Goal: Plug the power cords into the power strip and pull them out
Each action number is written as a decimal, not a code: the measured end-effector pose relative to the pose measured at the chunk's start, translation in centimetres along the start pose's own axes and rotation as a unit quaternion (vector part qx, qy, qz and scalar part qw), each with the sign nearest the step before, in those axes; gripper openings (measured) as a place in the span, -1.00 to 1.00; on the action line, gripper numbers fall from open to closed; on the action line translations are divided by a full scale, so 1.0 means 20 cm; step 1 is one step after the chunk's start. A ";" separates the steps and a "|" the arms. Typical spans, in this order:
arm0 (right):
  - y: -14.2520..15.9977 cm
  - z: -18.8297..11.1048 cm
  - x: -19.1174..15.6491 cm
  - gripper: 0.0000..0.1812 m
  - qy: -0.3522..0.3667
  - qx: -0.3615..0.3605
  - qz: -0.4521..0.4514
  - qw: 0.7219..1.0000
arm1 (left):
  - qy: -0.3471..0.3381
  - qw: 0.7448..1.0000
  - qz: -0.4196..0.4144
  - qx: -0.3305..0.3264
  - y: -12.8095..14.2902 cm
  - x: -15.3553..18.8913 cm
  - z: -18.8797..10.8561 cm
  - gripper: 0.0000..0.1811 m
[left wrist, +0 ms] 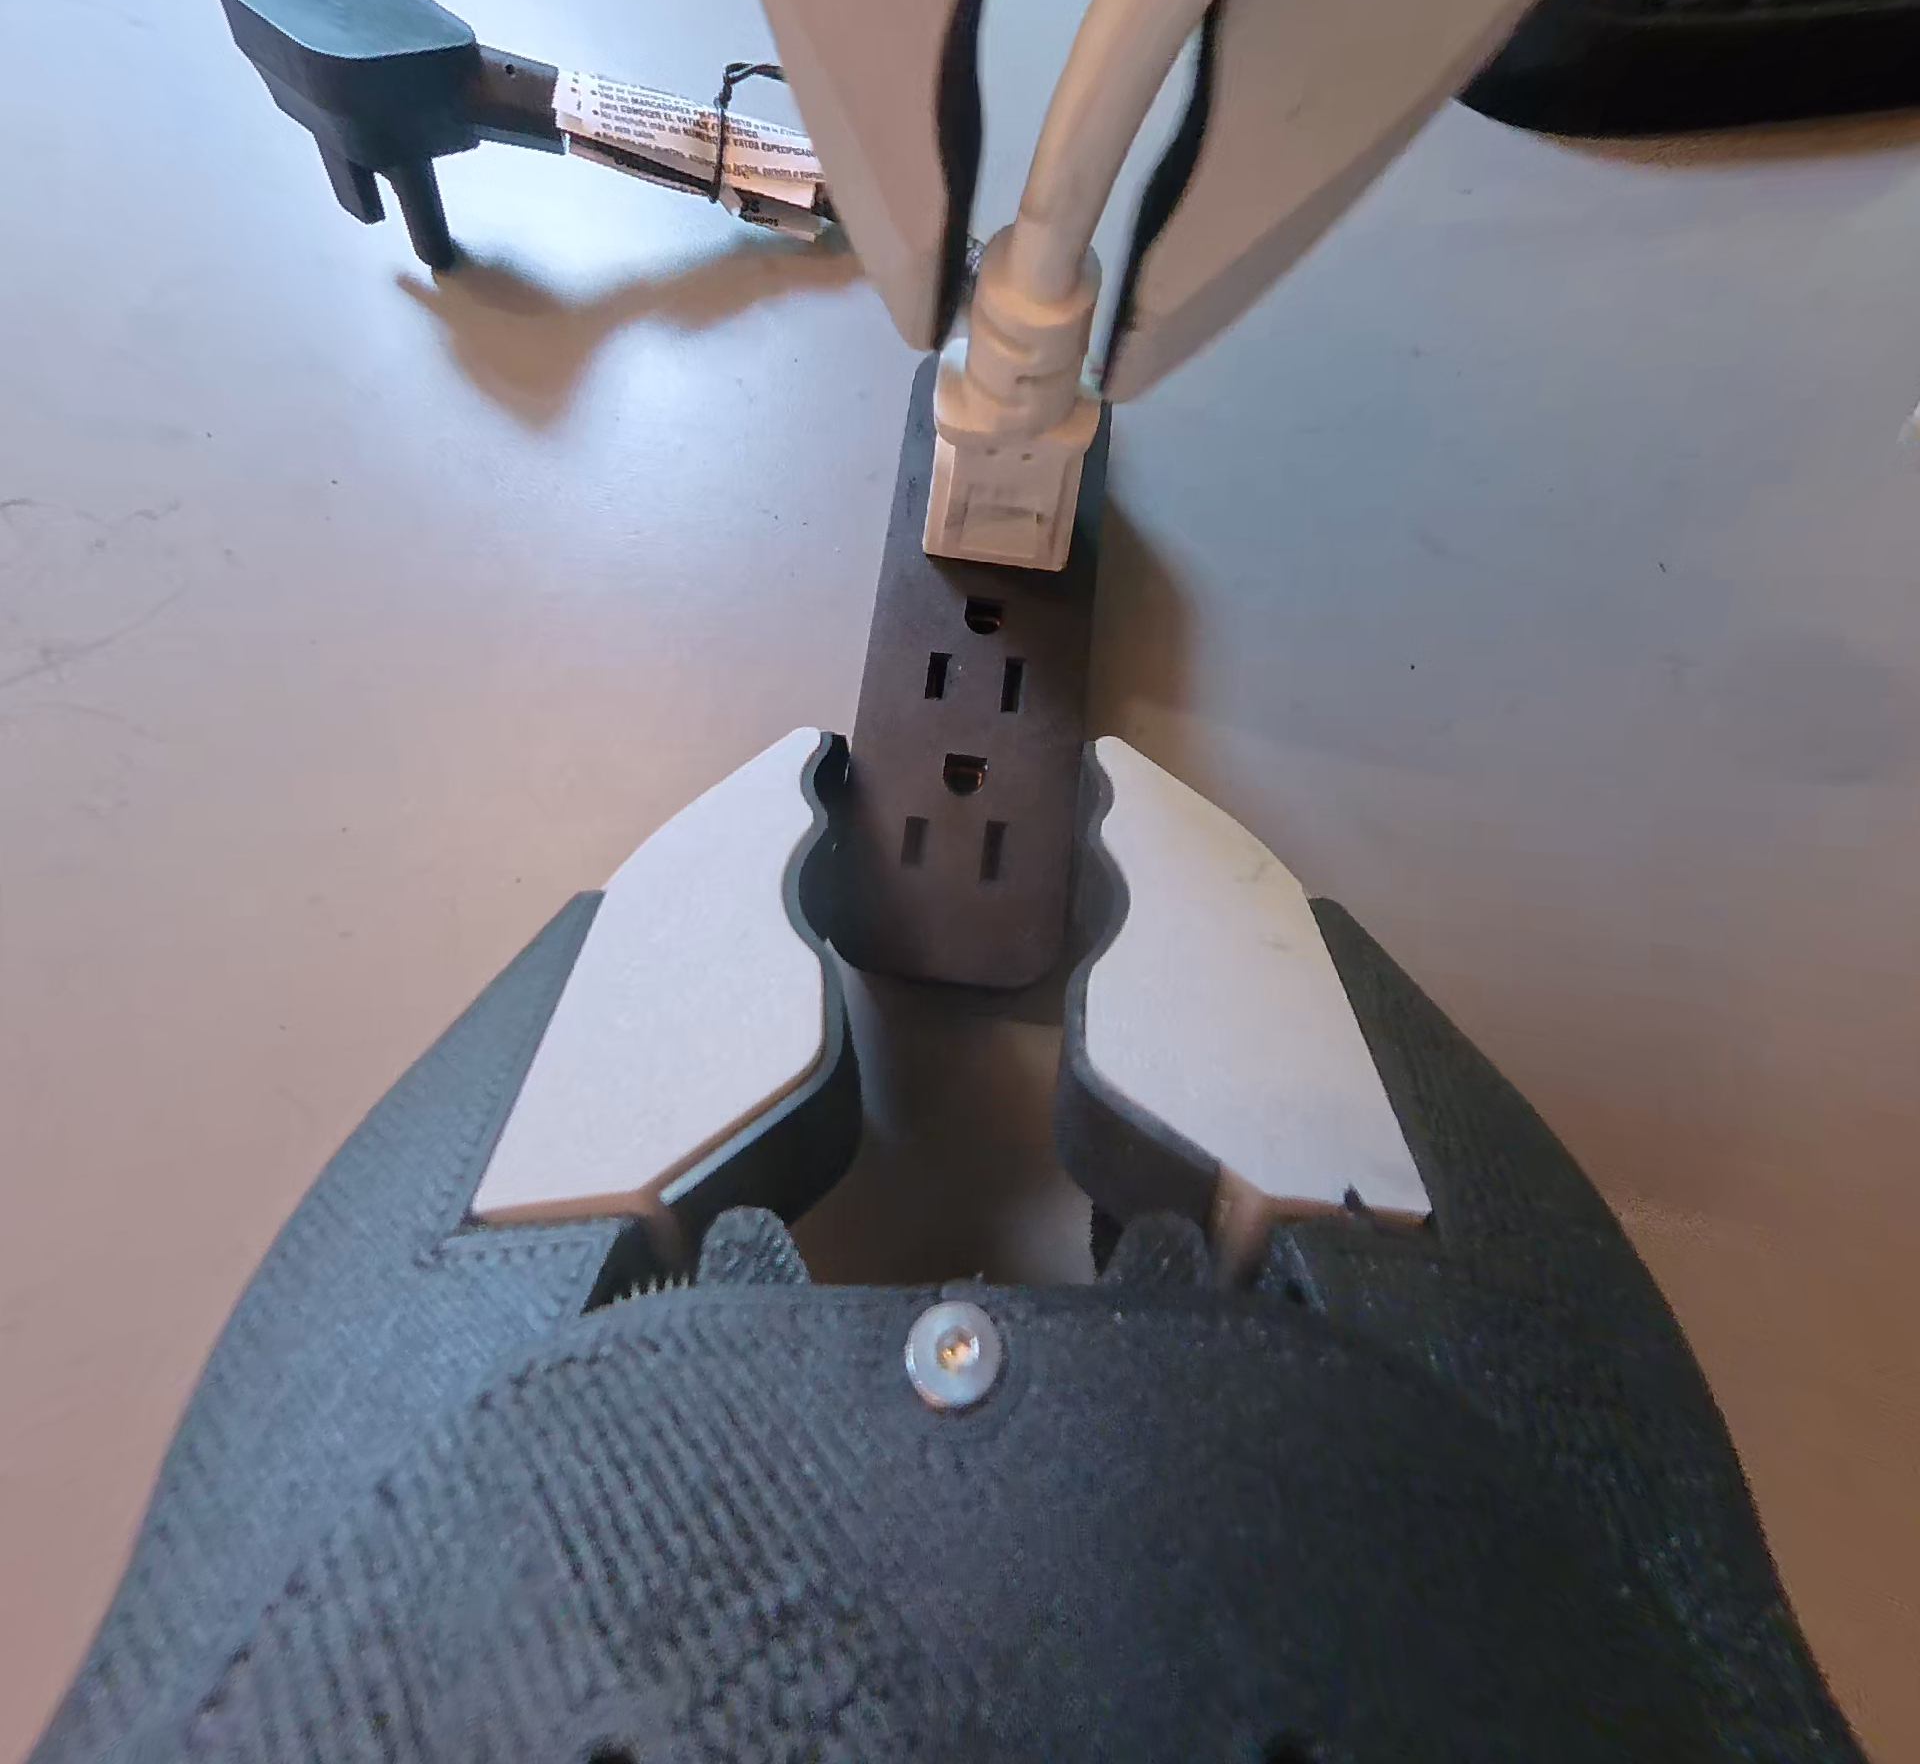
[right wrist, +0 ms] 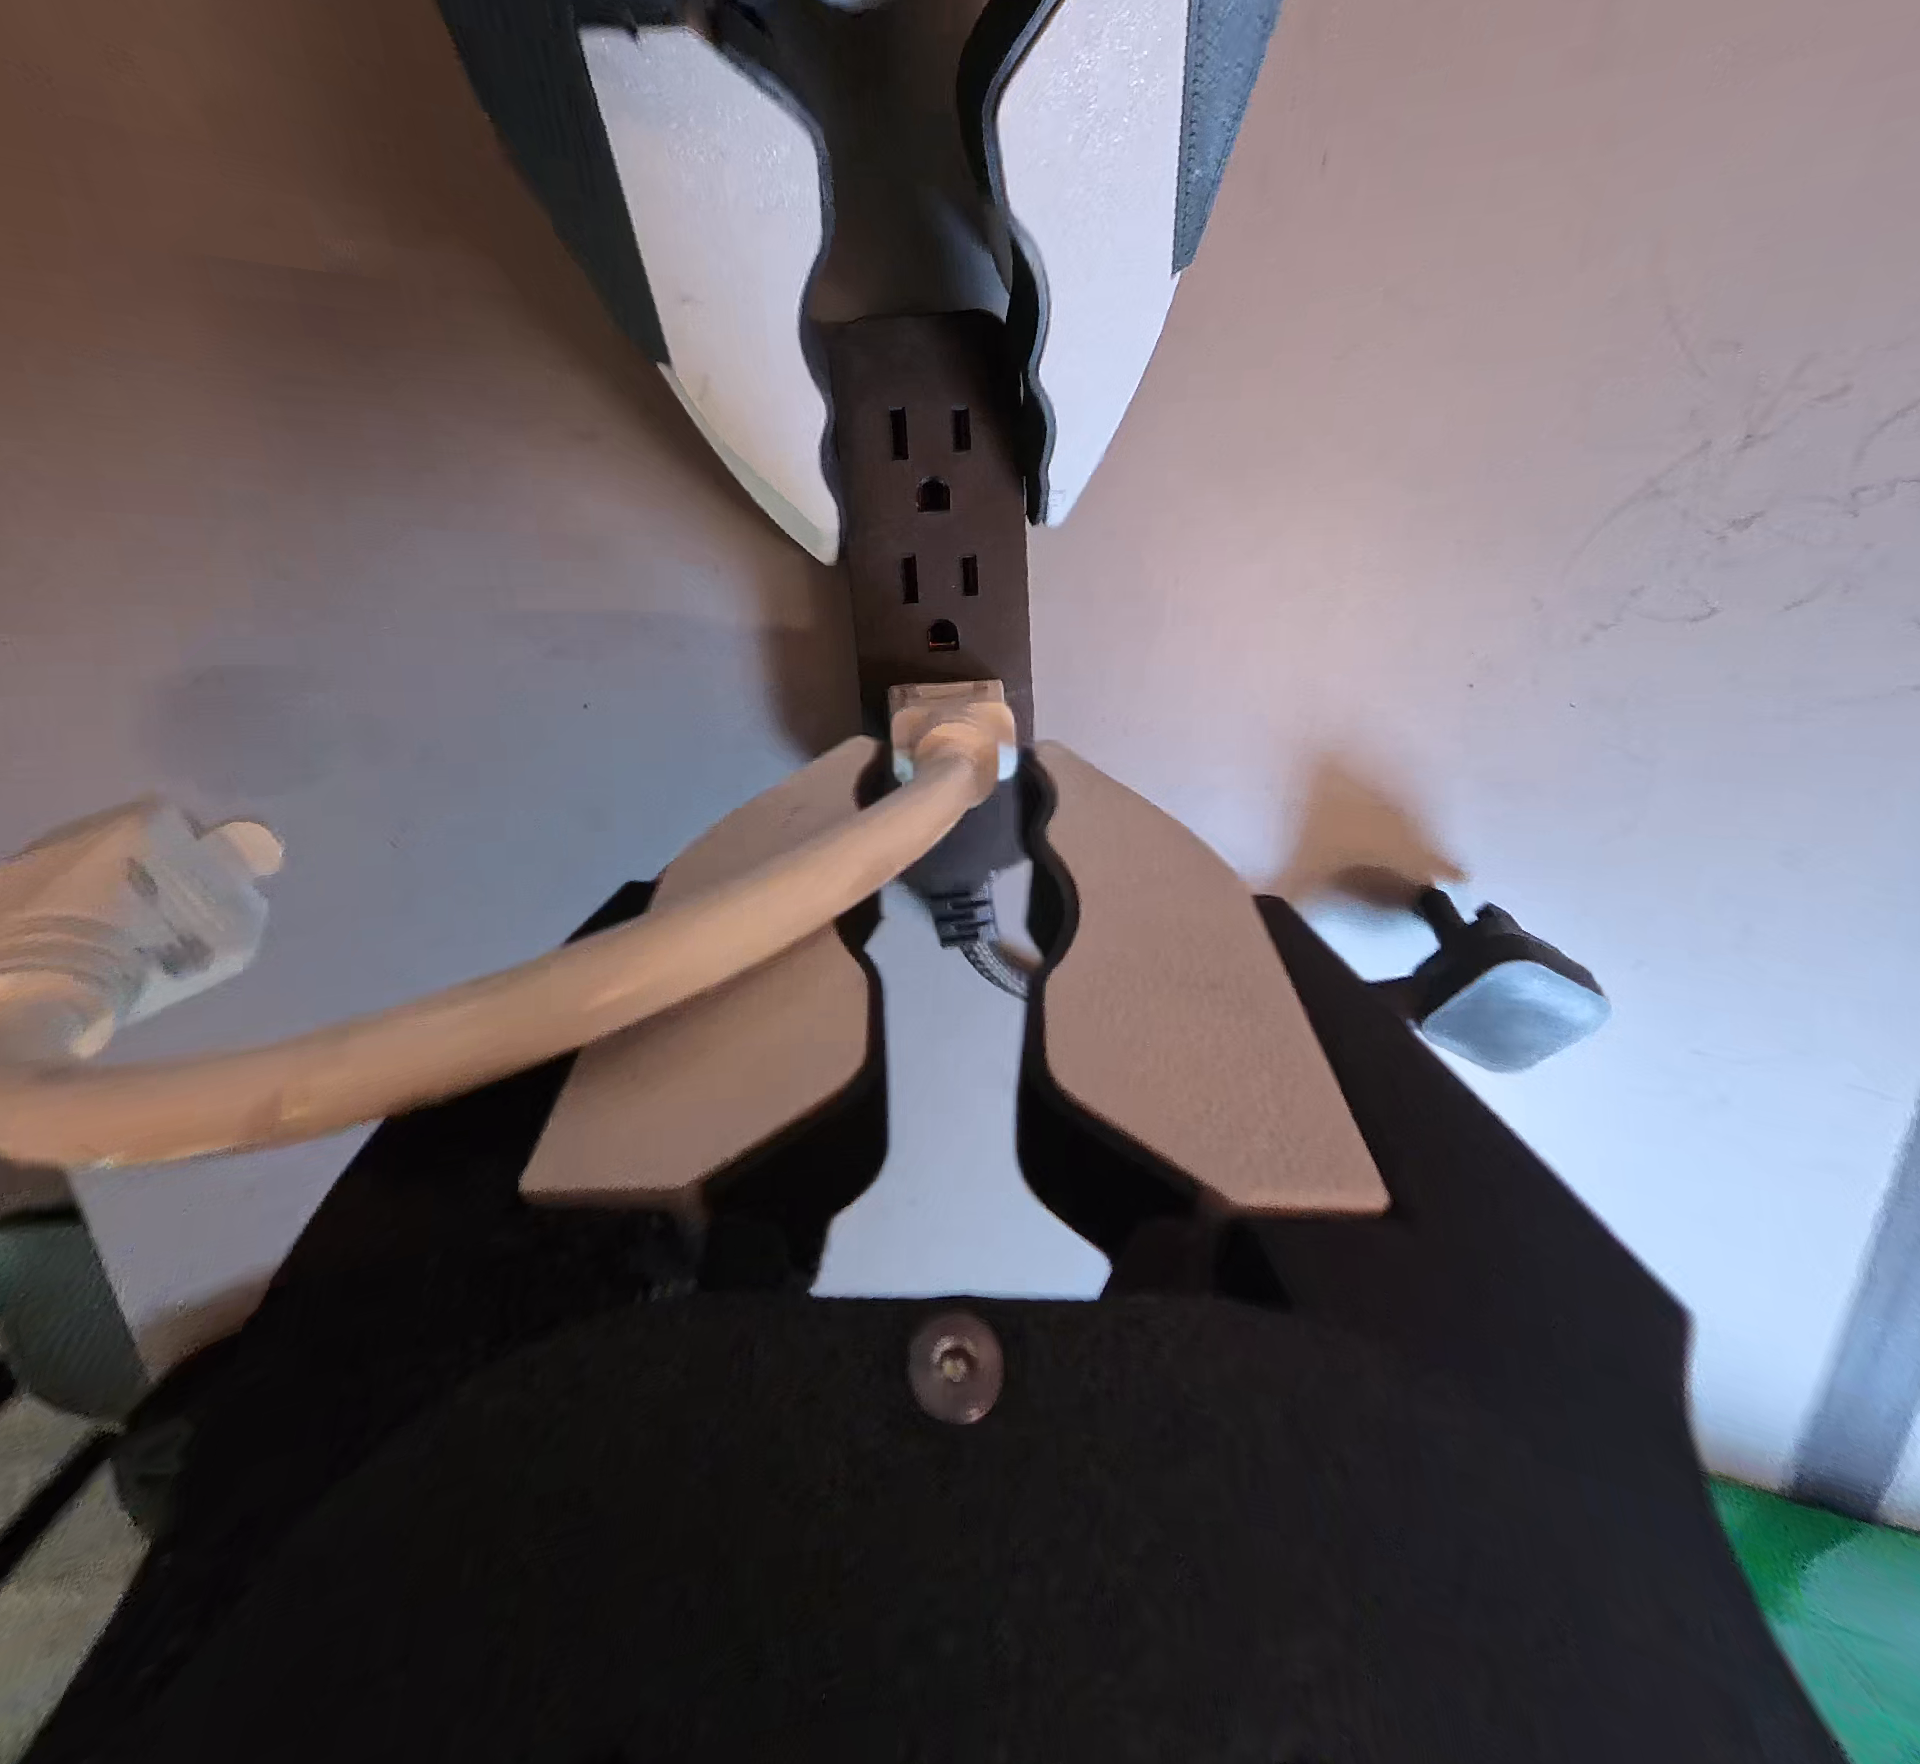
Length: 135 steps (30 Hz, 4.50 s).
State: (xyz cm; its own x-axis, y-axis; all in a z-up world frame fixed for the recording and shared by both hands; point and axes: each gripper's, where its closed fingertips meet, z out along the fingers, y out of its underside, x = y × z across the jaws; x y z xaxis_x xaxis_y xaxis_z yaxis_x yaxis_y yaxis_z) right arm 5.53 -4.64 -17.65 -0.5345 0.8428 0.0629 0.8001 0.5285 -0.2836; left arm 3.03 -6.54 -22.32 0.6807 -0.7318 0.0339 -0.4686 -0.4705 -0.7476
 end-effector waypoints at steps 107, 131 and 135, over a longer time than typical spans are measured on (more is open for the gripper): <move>0.24 -0.50 0.12 -1.00 0.151 0.571 0.209 0.779 | -0.335 0.920 -0.047 -0.196 0.20 -0.77 -1.62 -0.68; 0.27 -0.45 0.18 -1.00 0.133 0.573 0.233 0.775 | -0.455 0.866 -0.041 -0.205 0.28 -0.86 -1.84 -0.83; 0.20 -0.49 0.18 -1.00 0.131 0.576 0.216 0.777 | -0.543 0.825 0.005 -0.157 -0.05 -0.90 -2.22 -0.83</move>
State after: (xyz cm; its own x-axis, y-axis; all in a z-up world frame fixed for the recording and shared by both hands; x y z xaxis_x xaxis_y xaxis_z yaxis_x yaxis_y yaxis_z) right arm 9.50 1.44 -9.20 -0.0892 0.9878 -0.1276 0.0344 -0.1250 -0.9916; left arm -33.71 -14.76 7.17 0.6984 0.0564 -0.7135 -0.4847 -0.6963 -0.5294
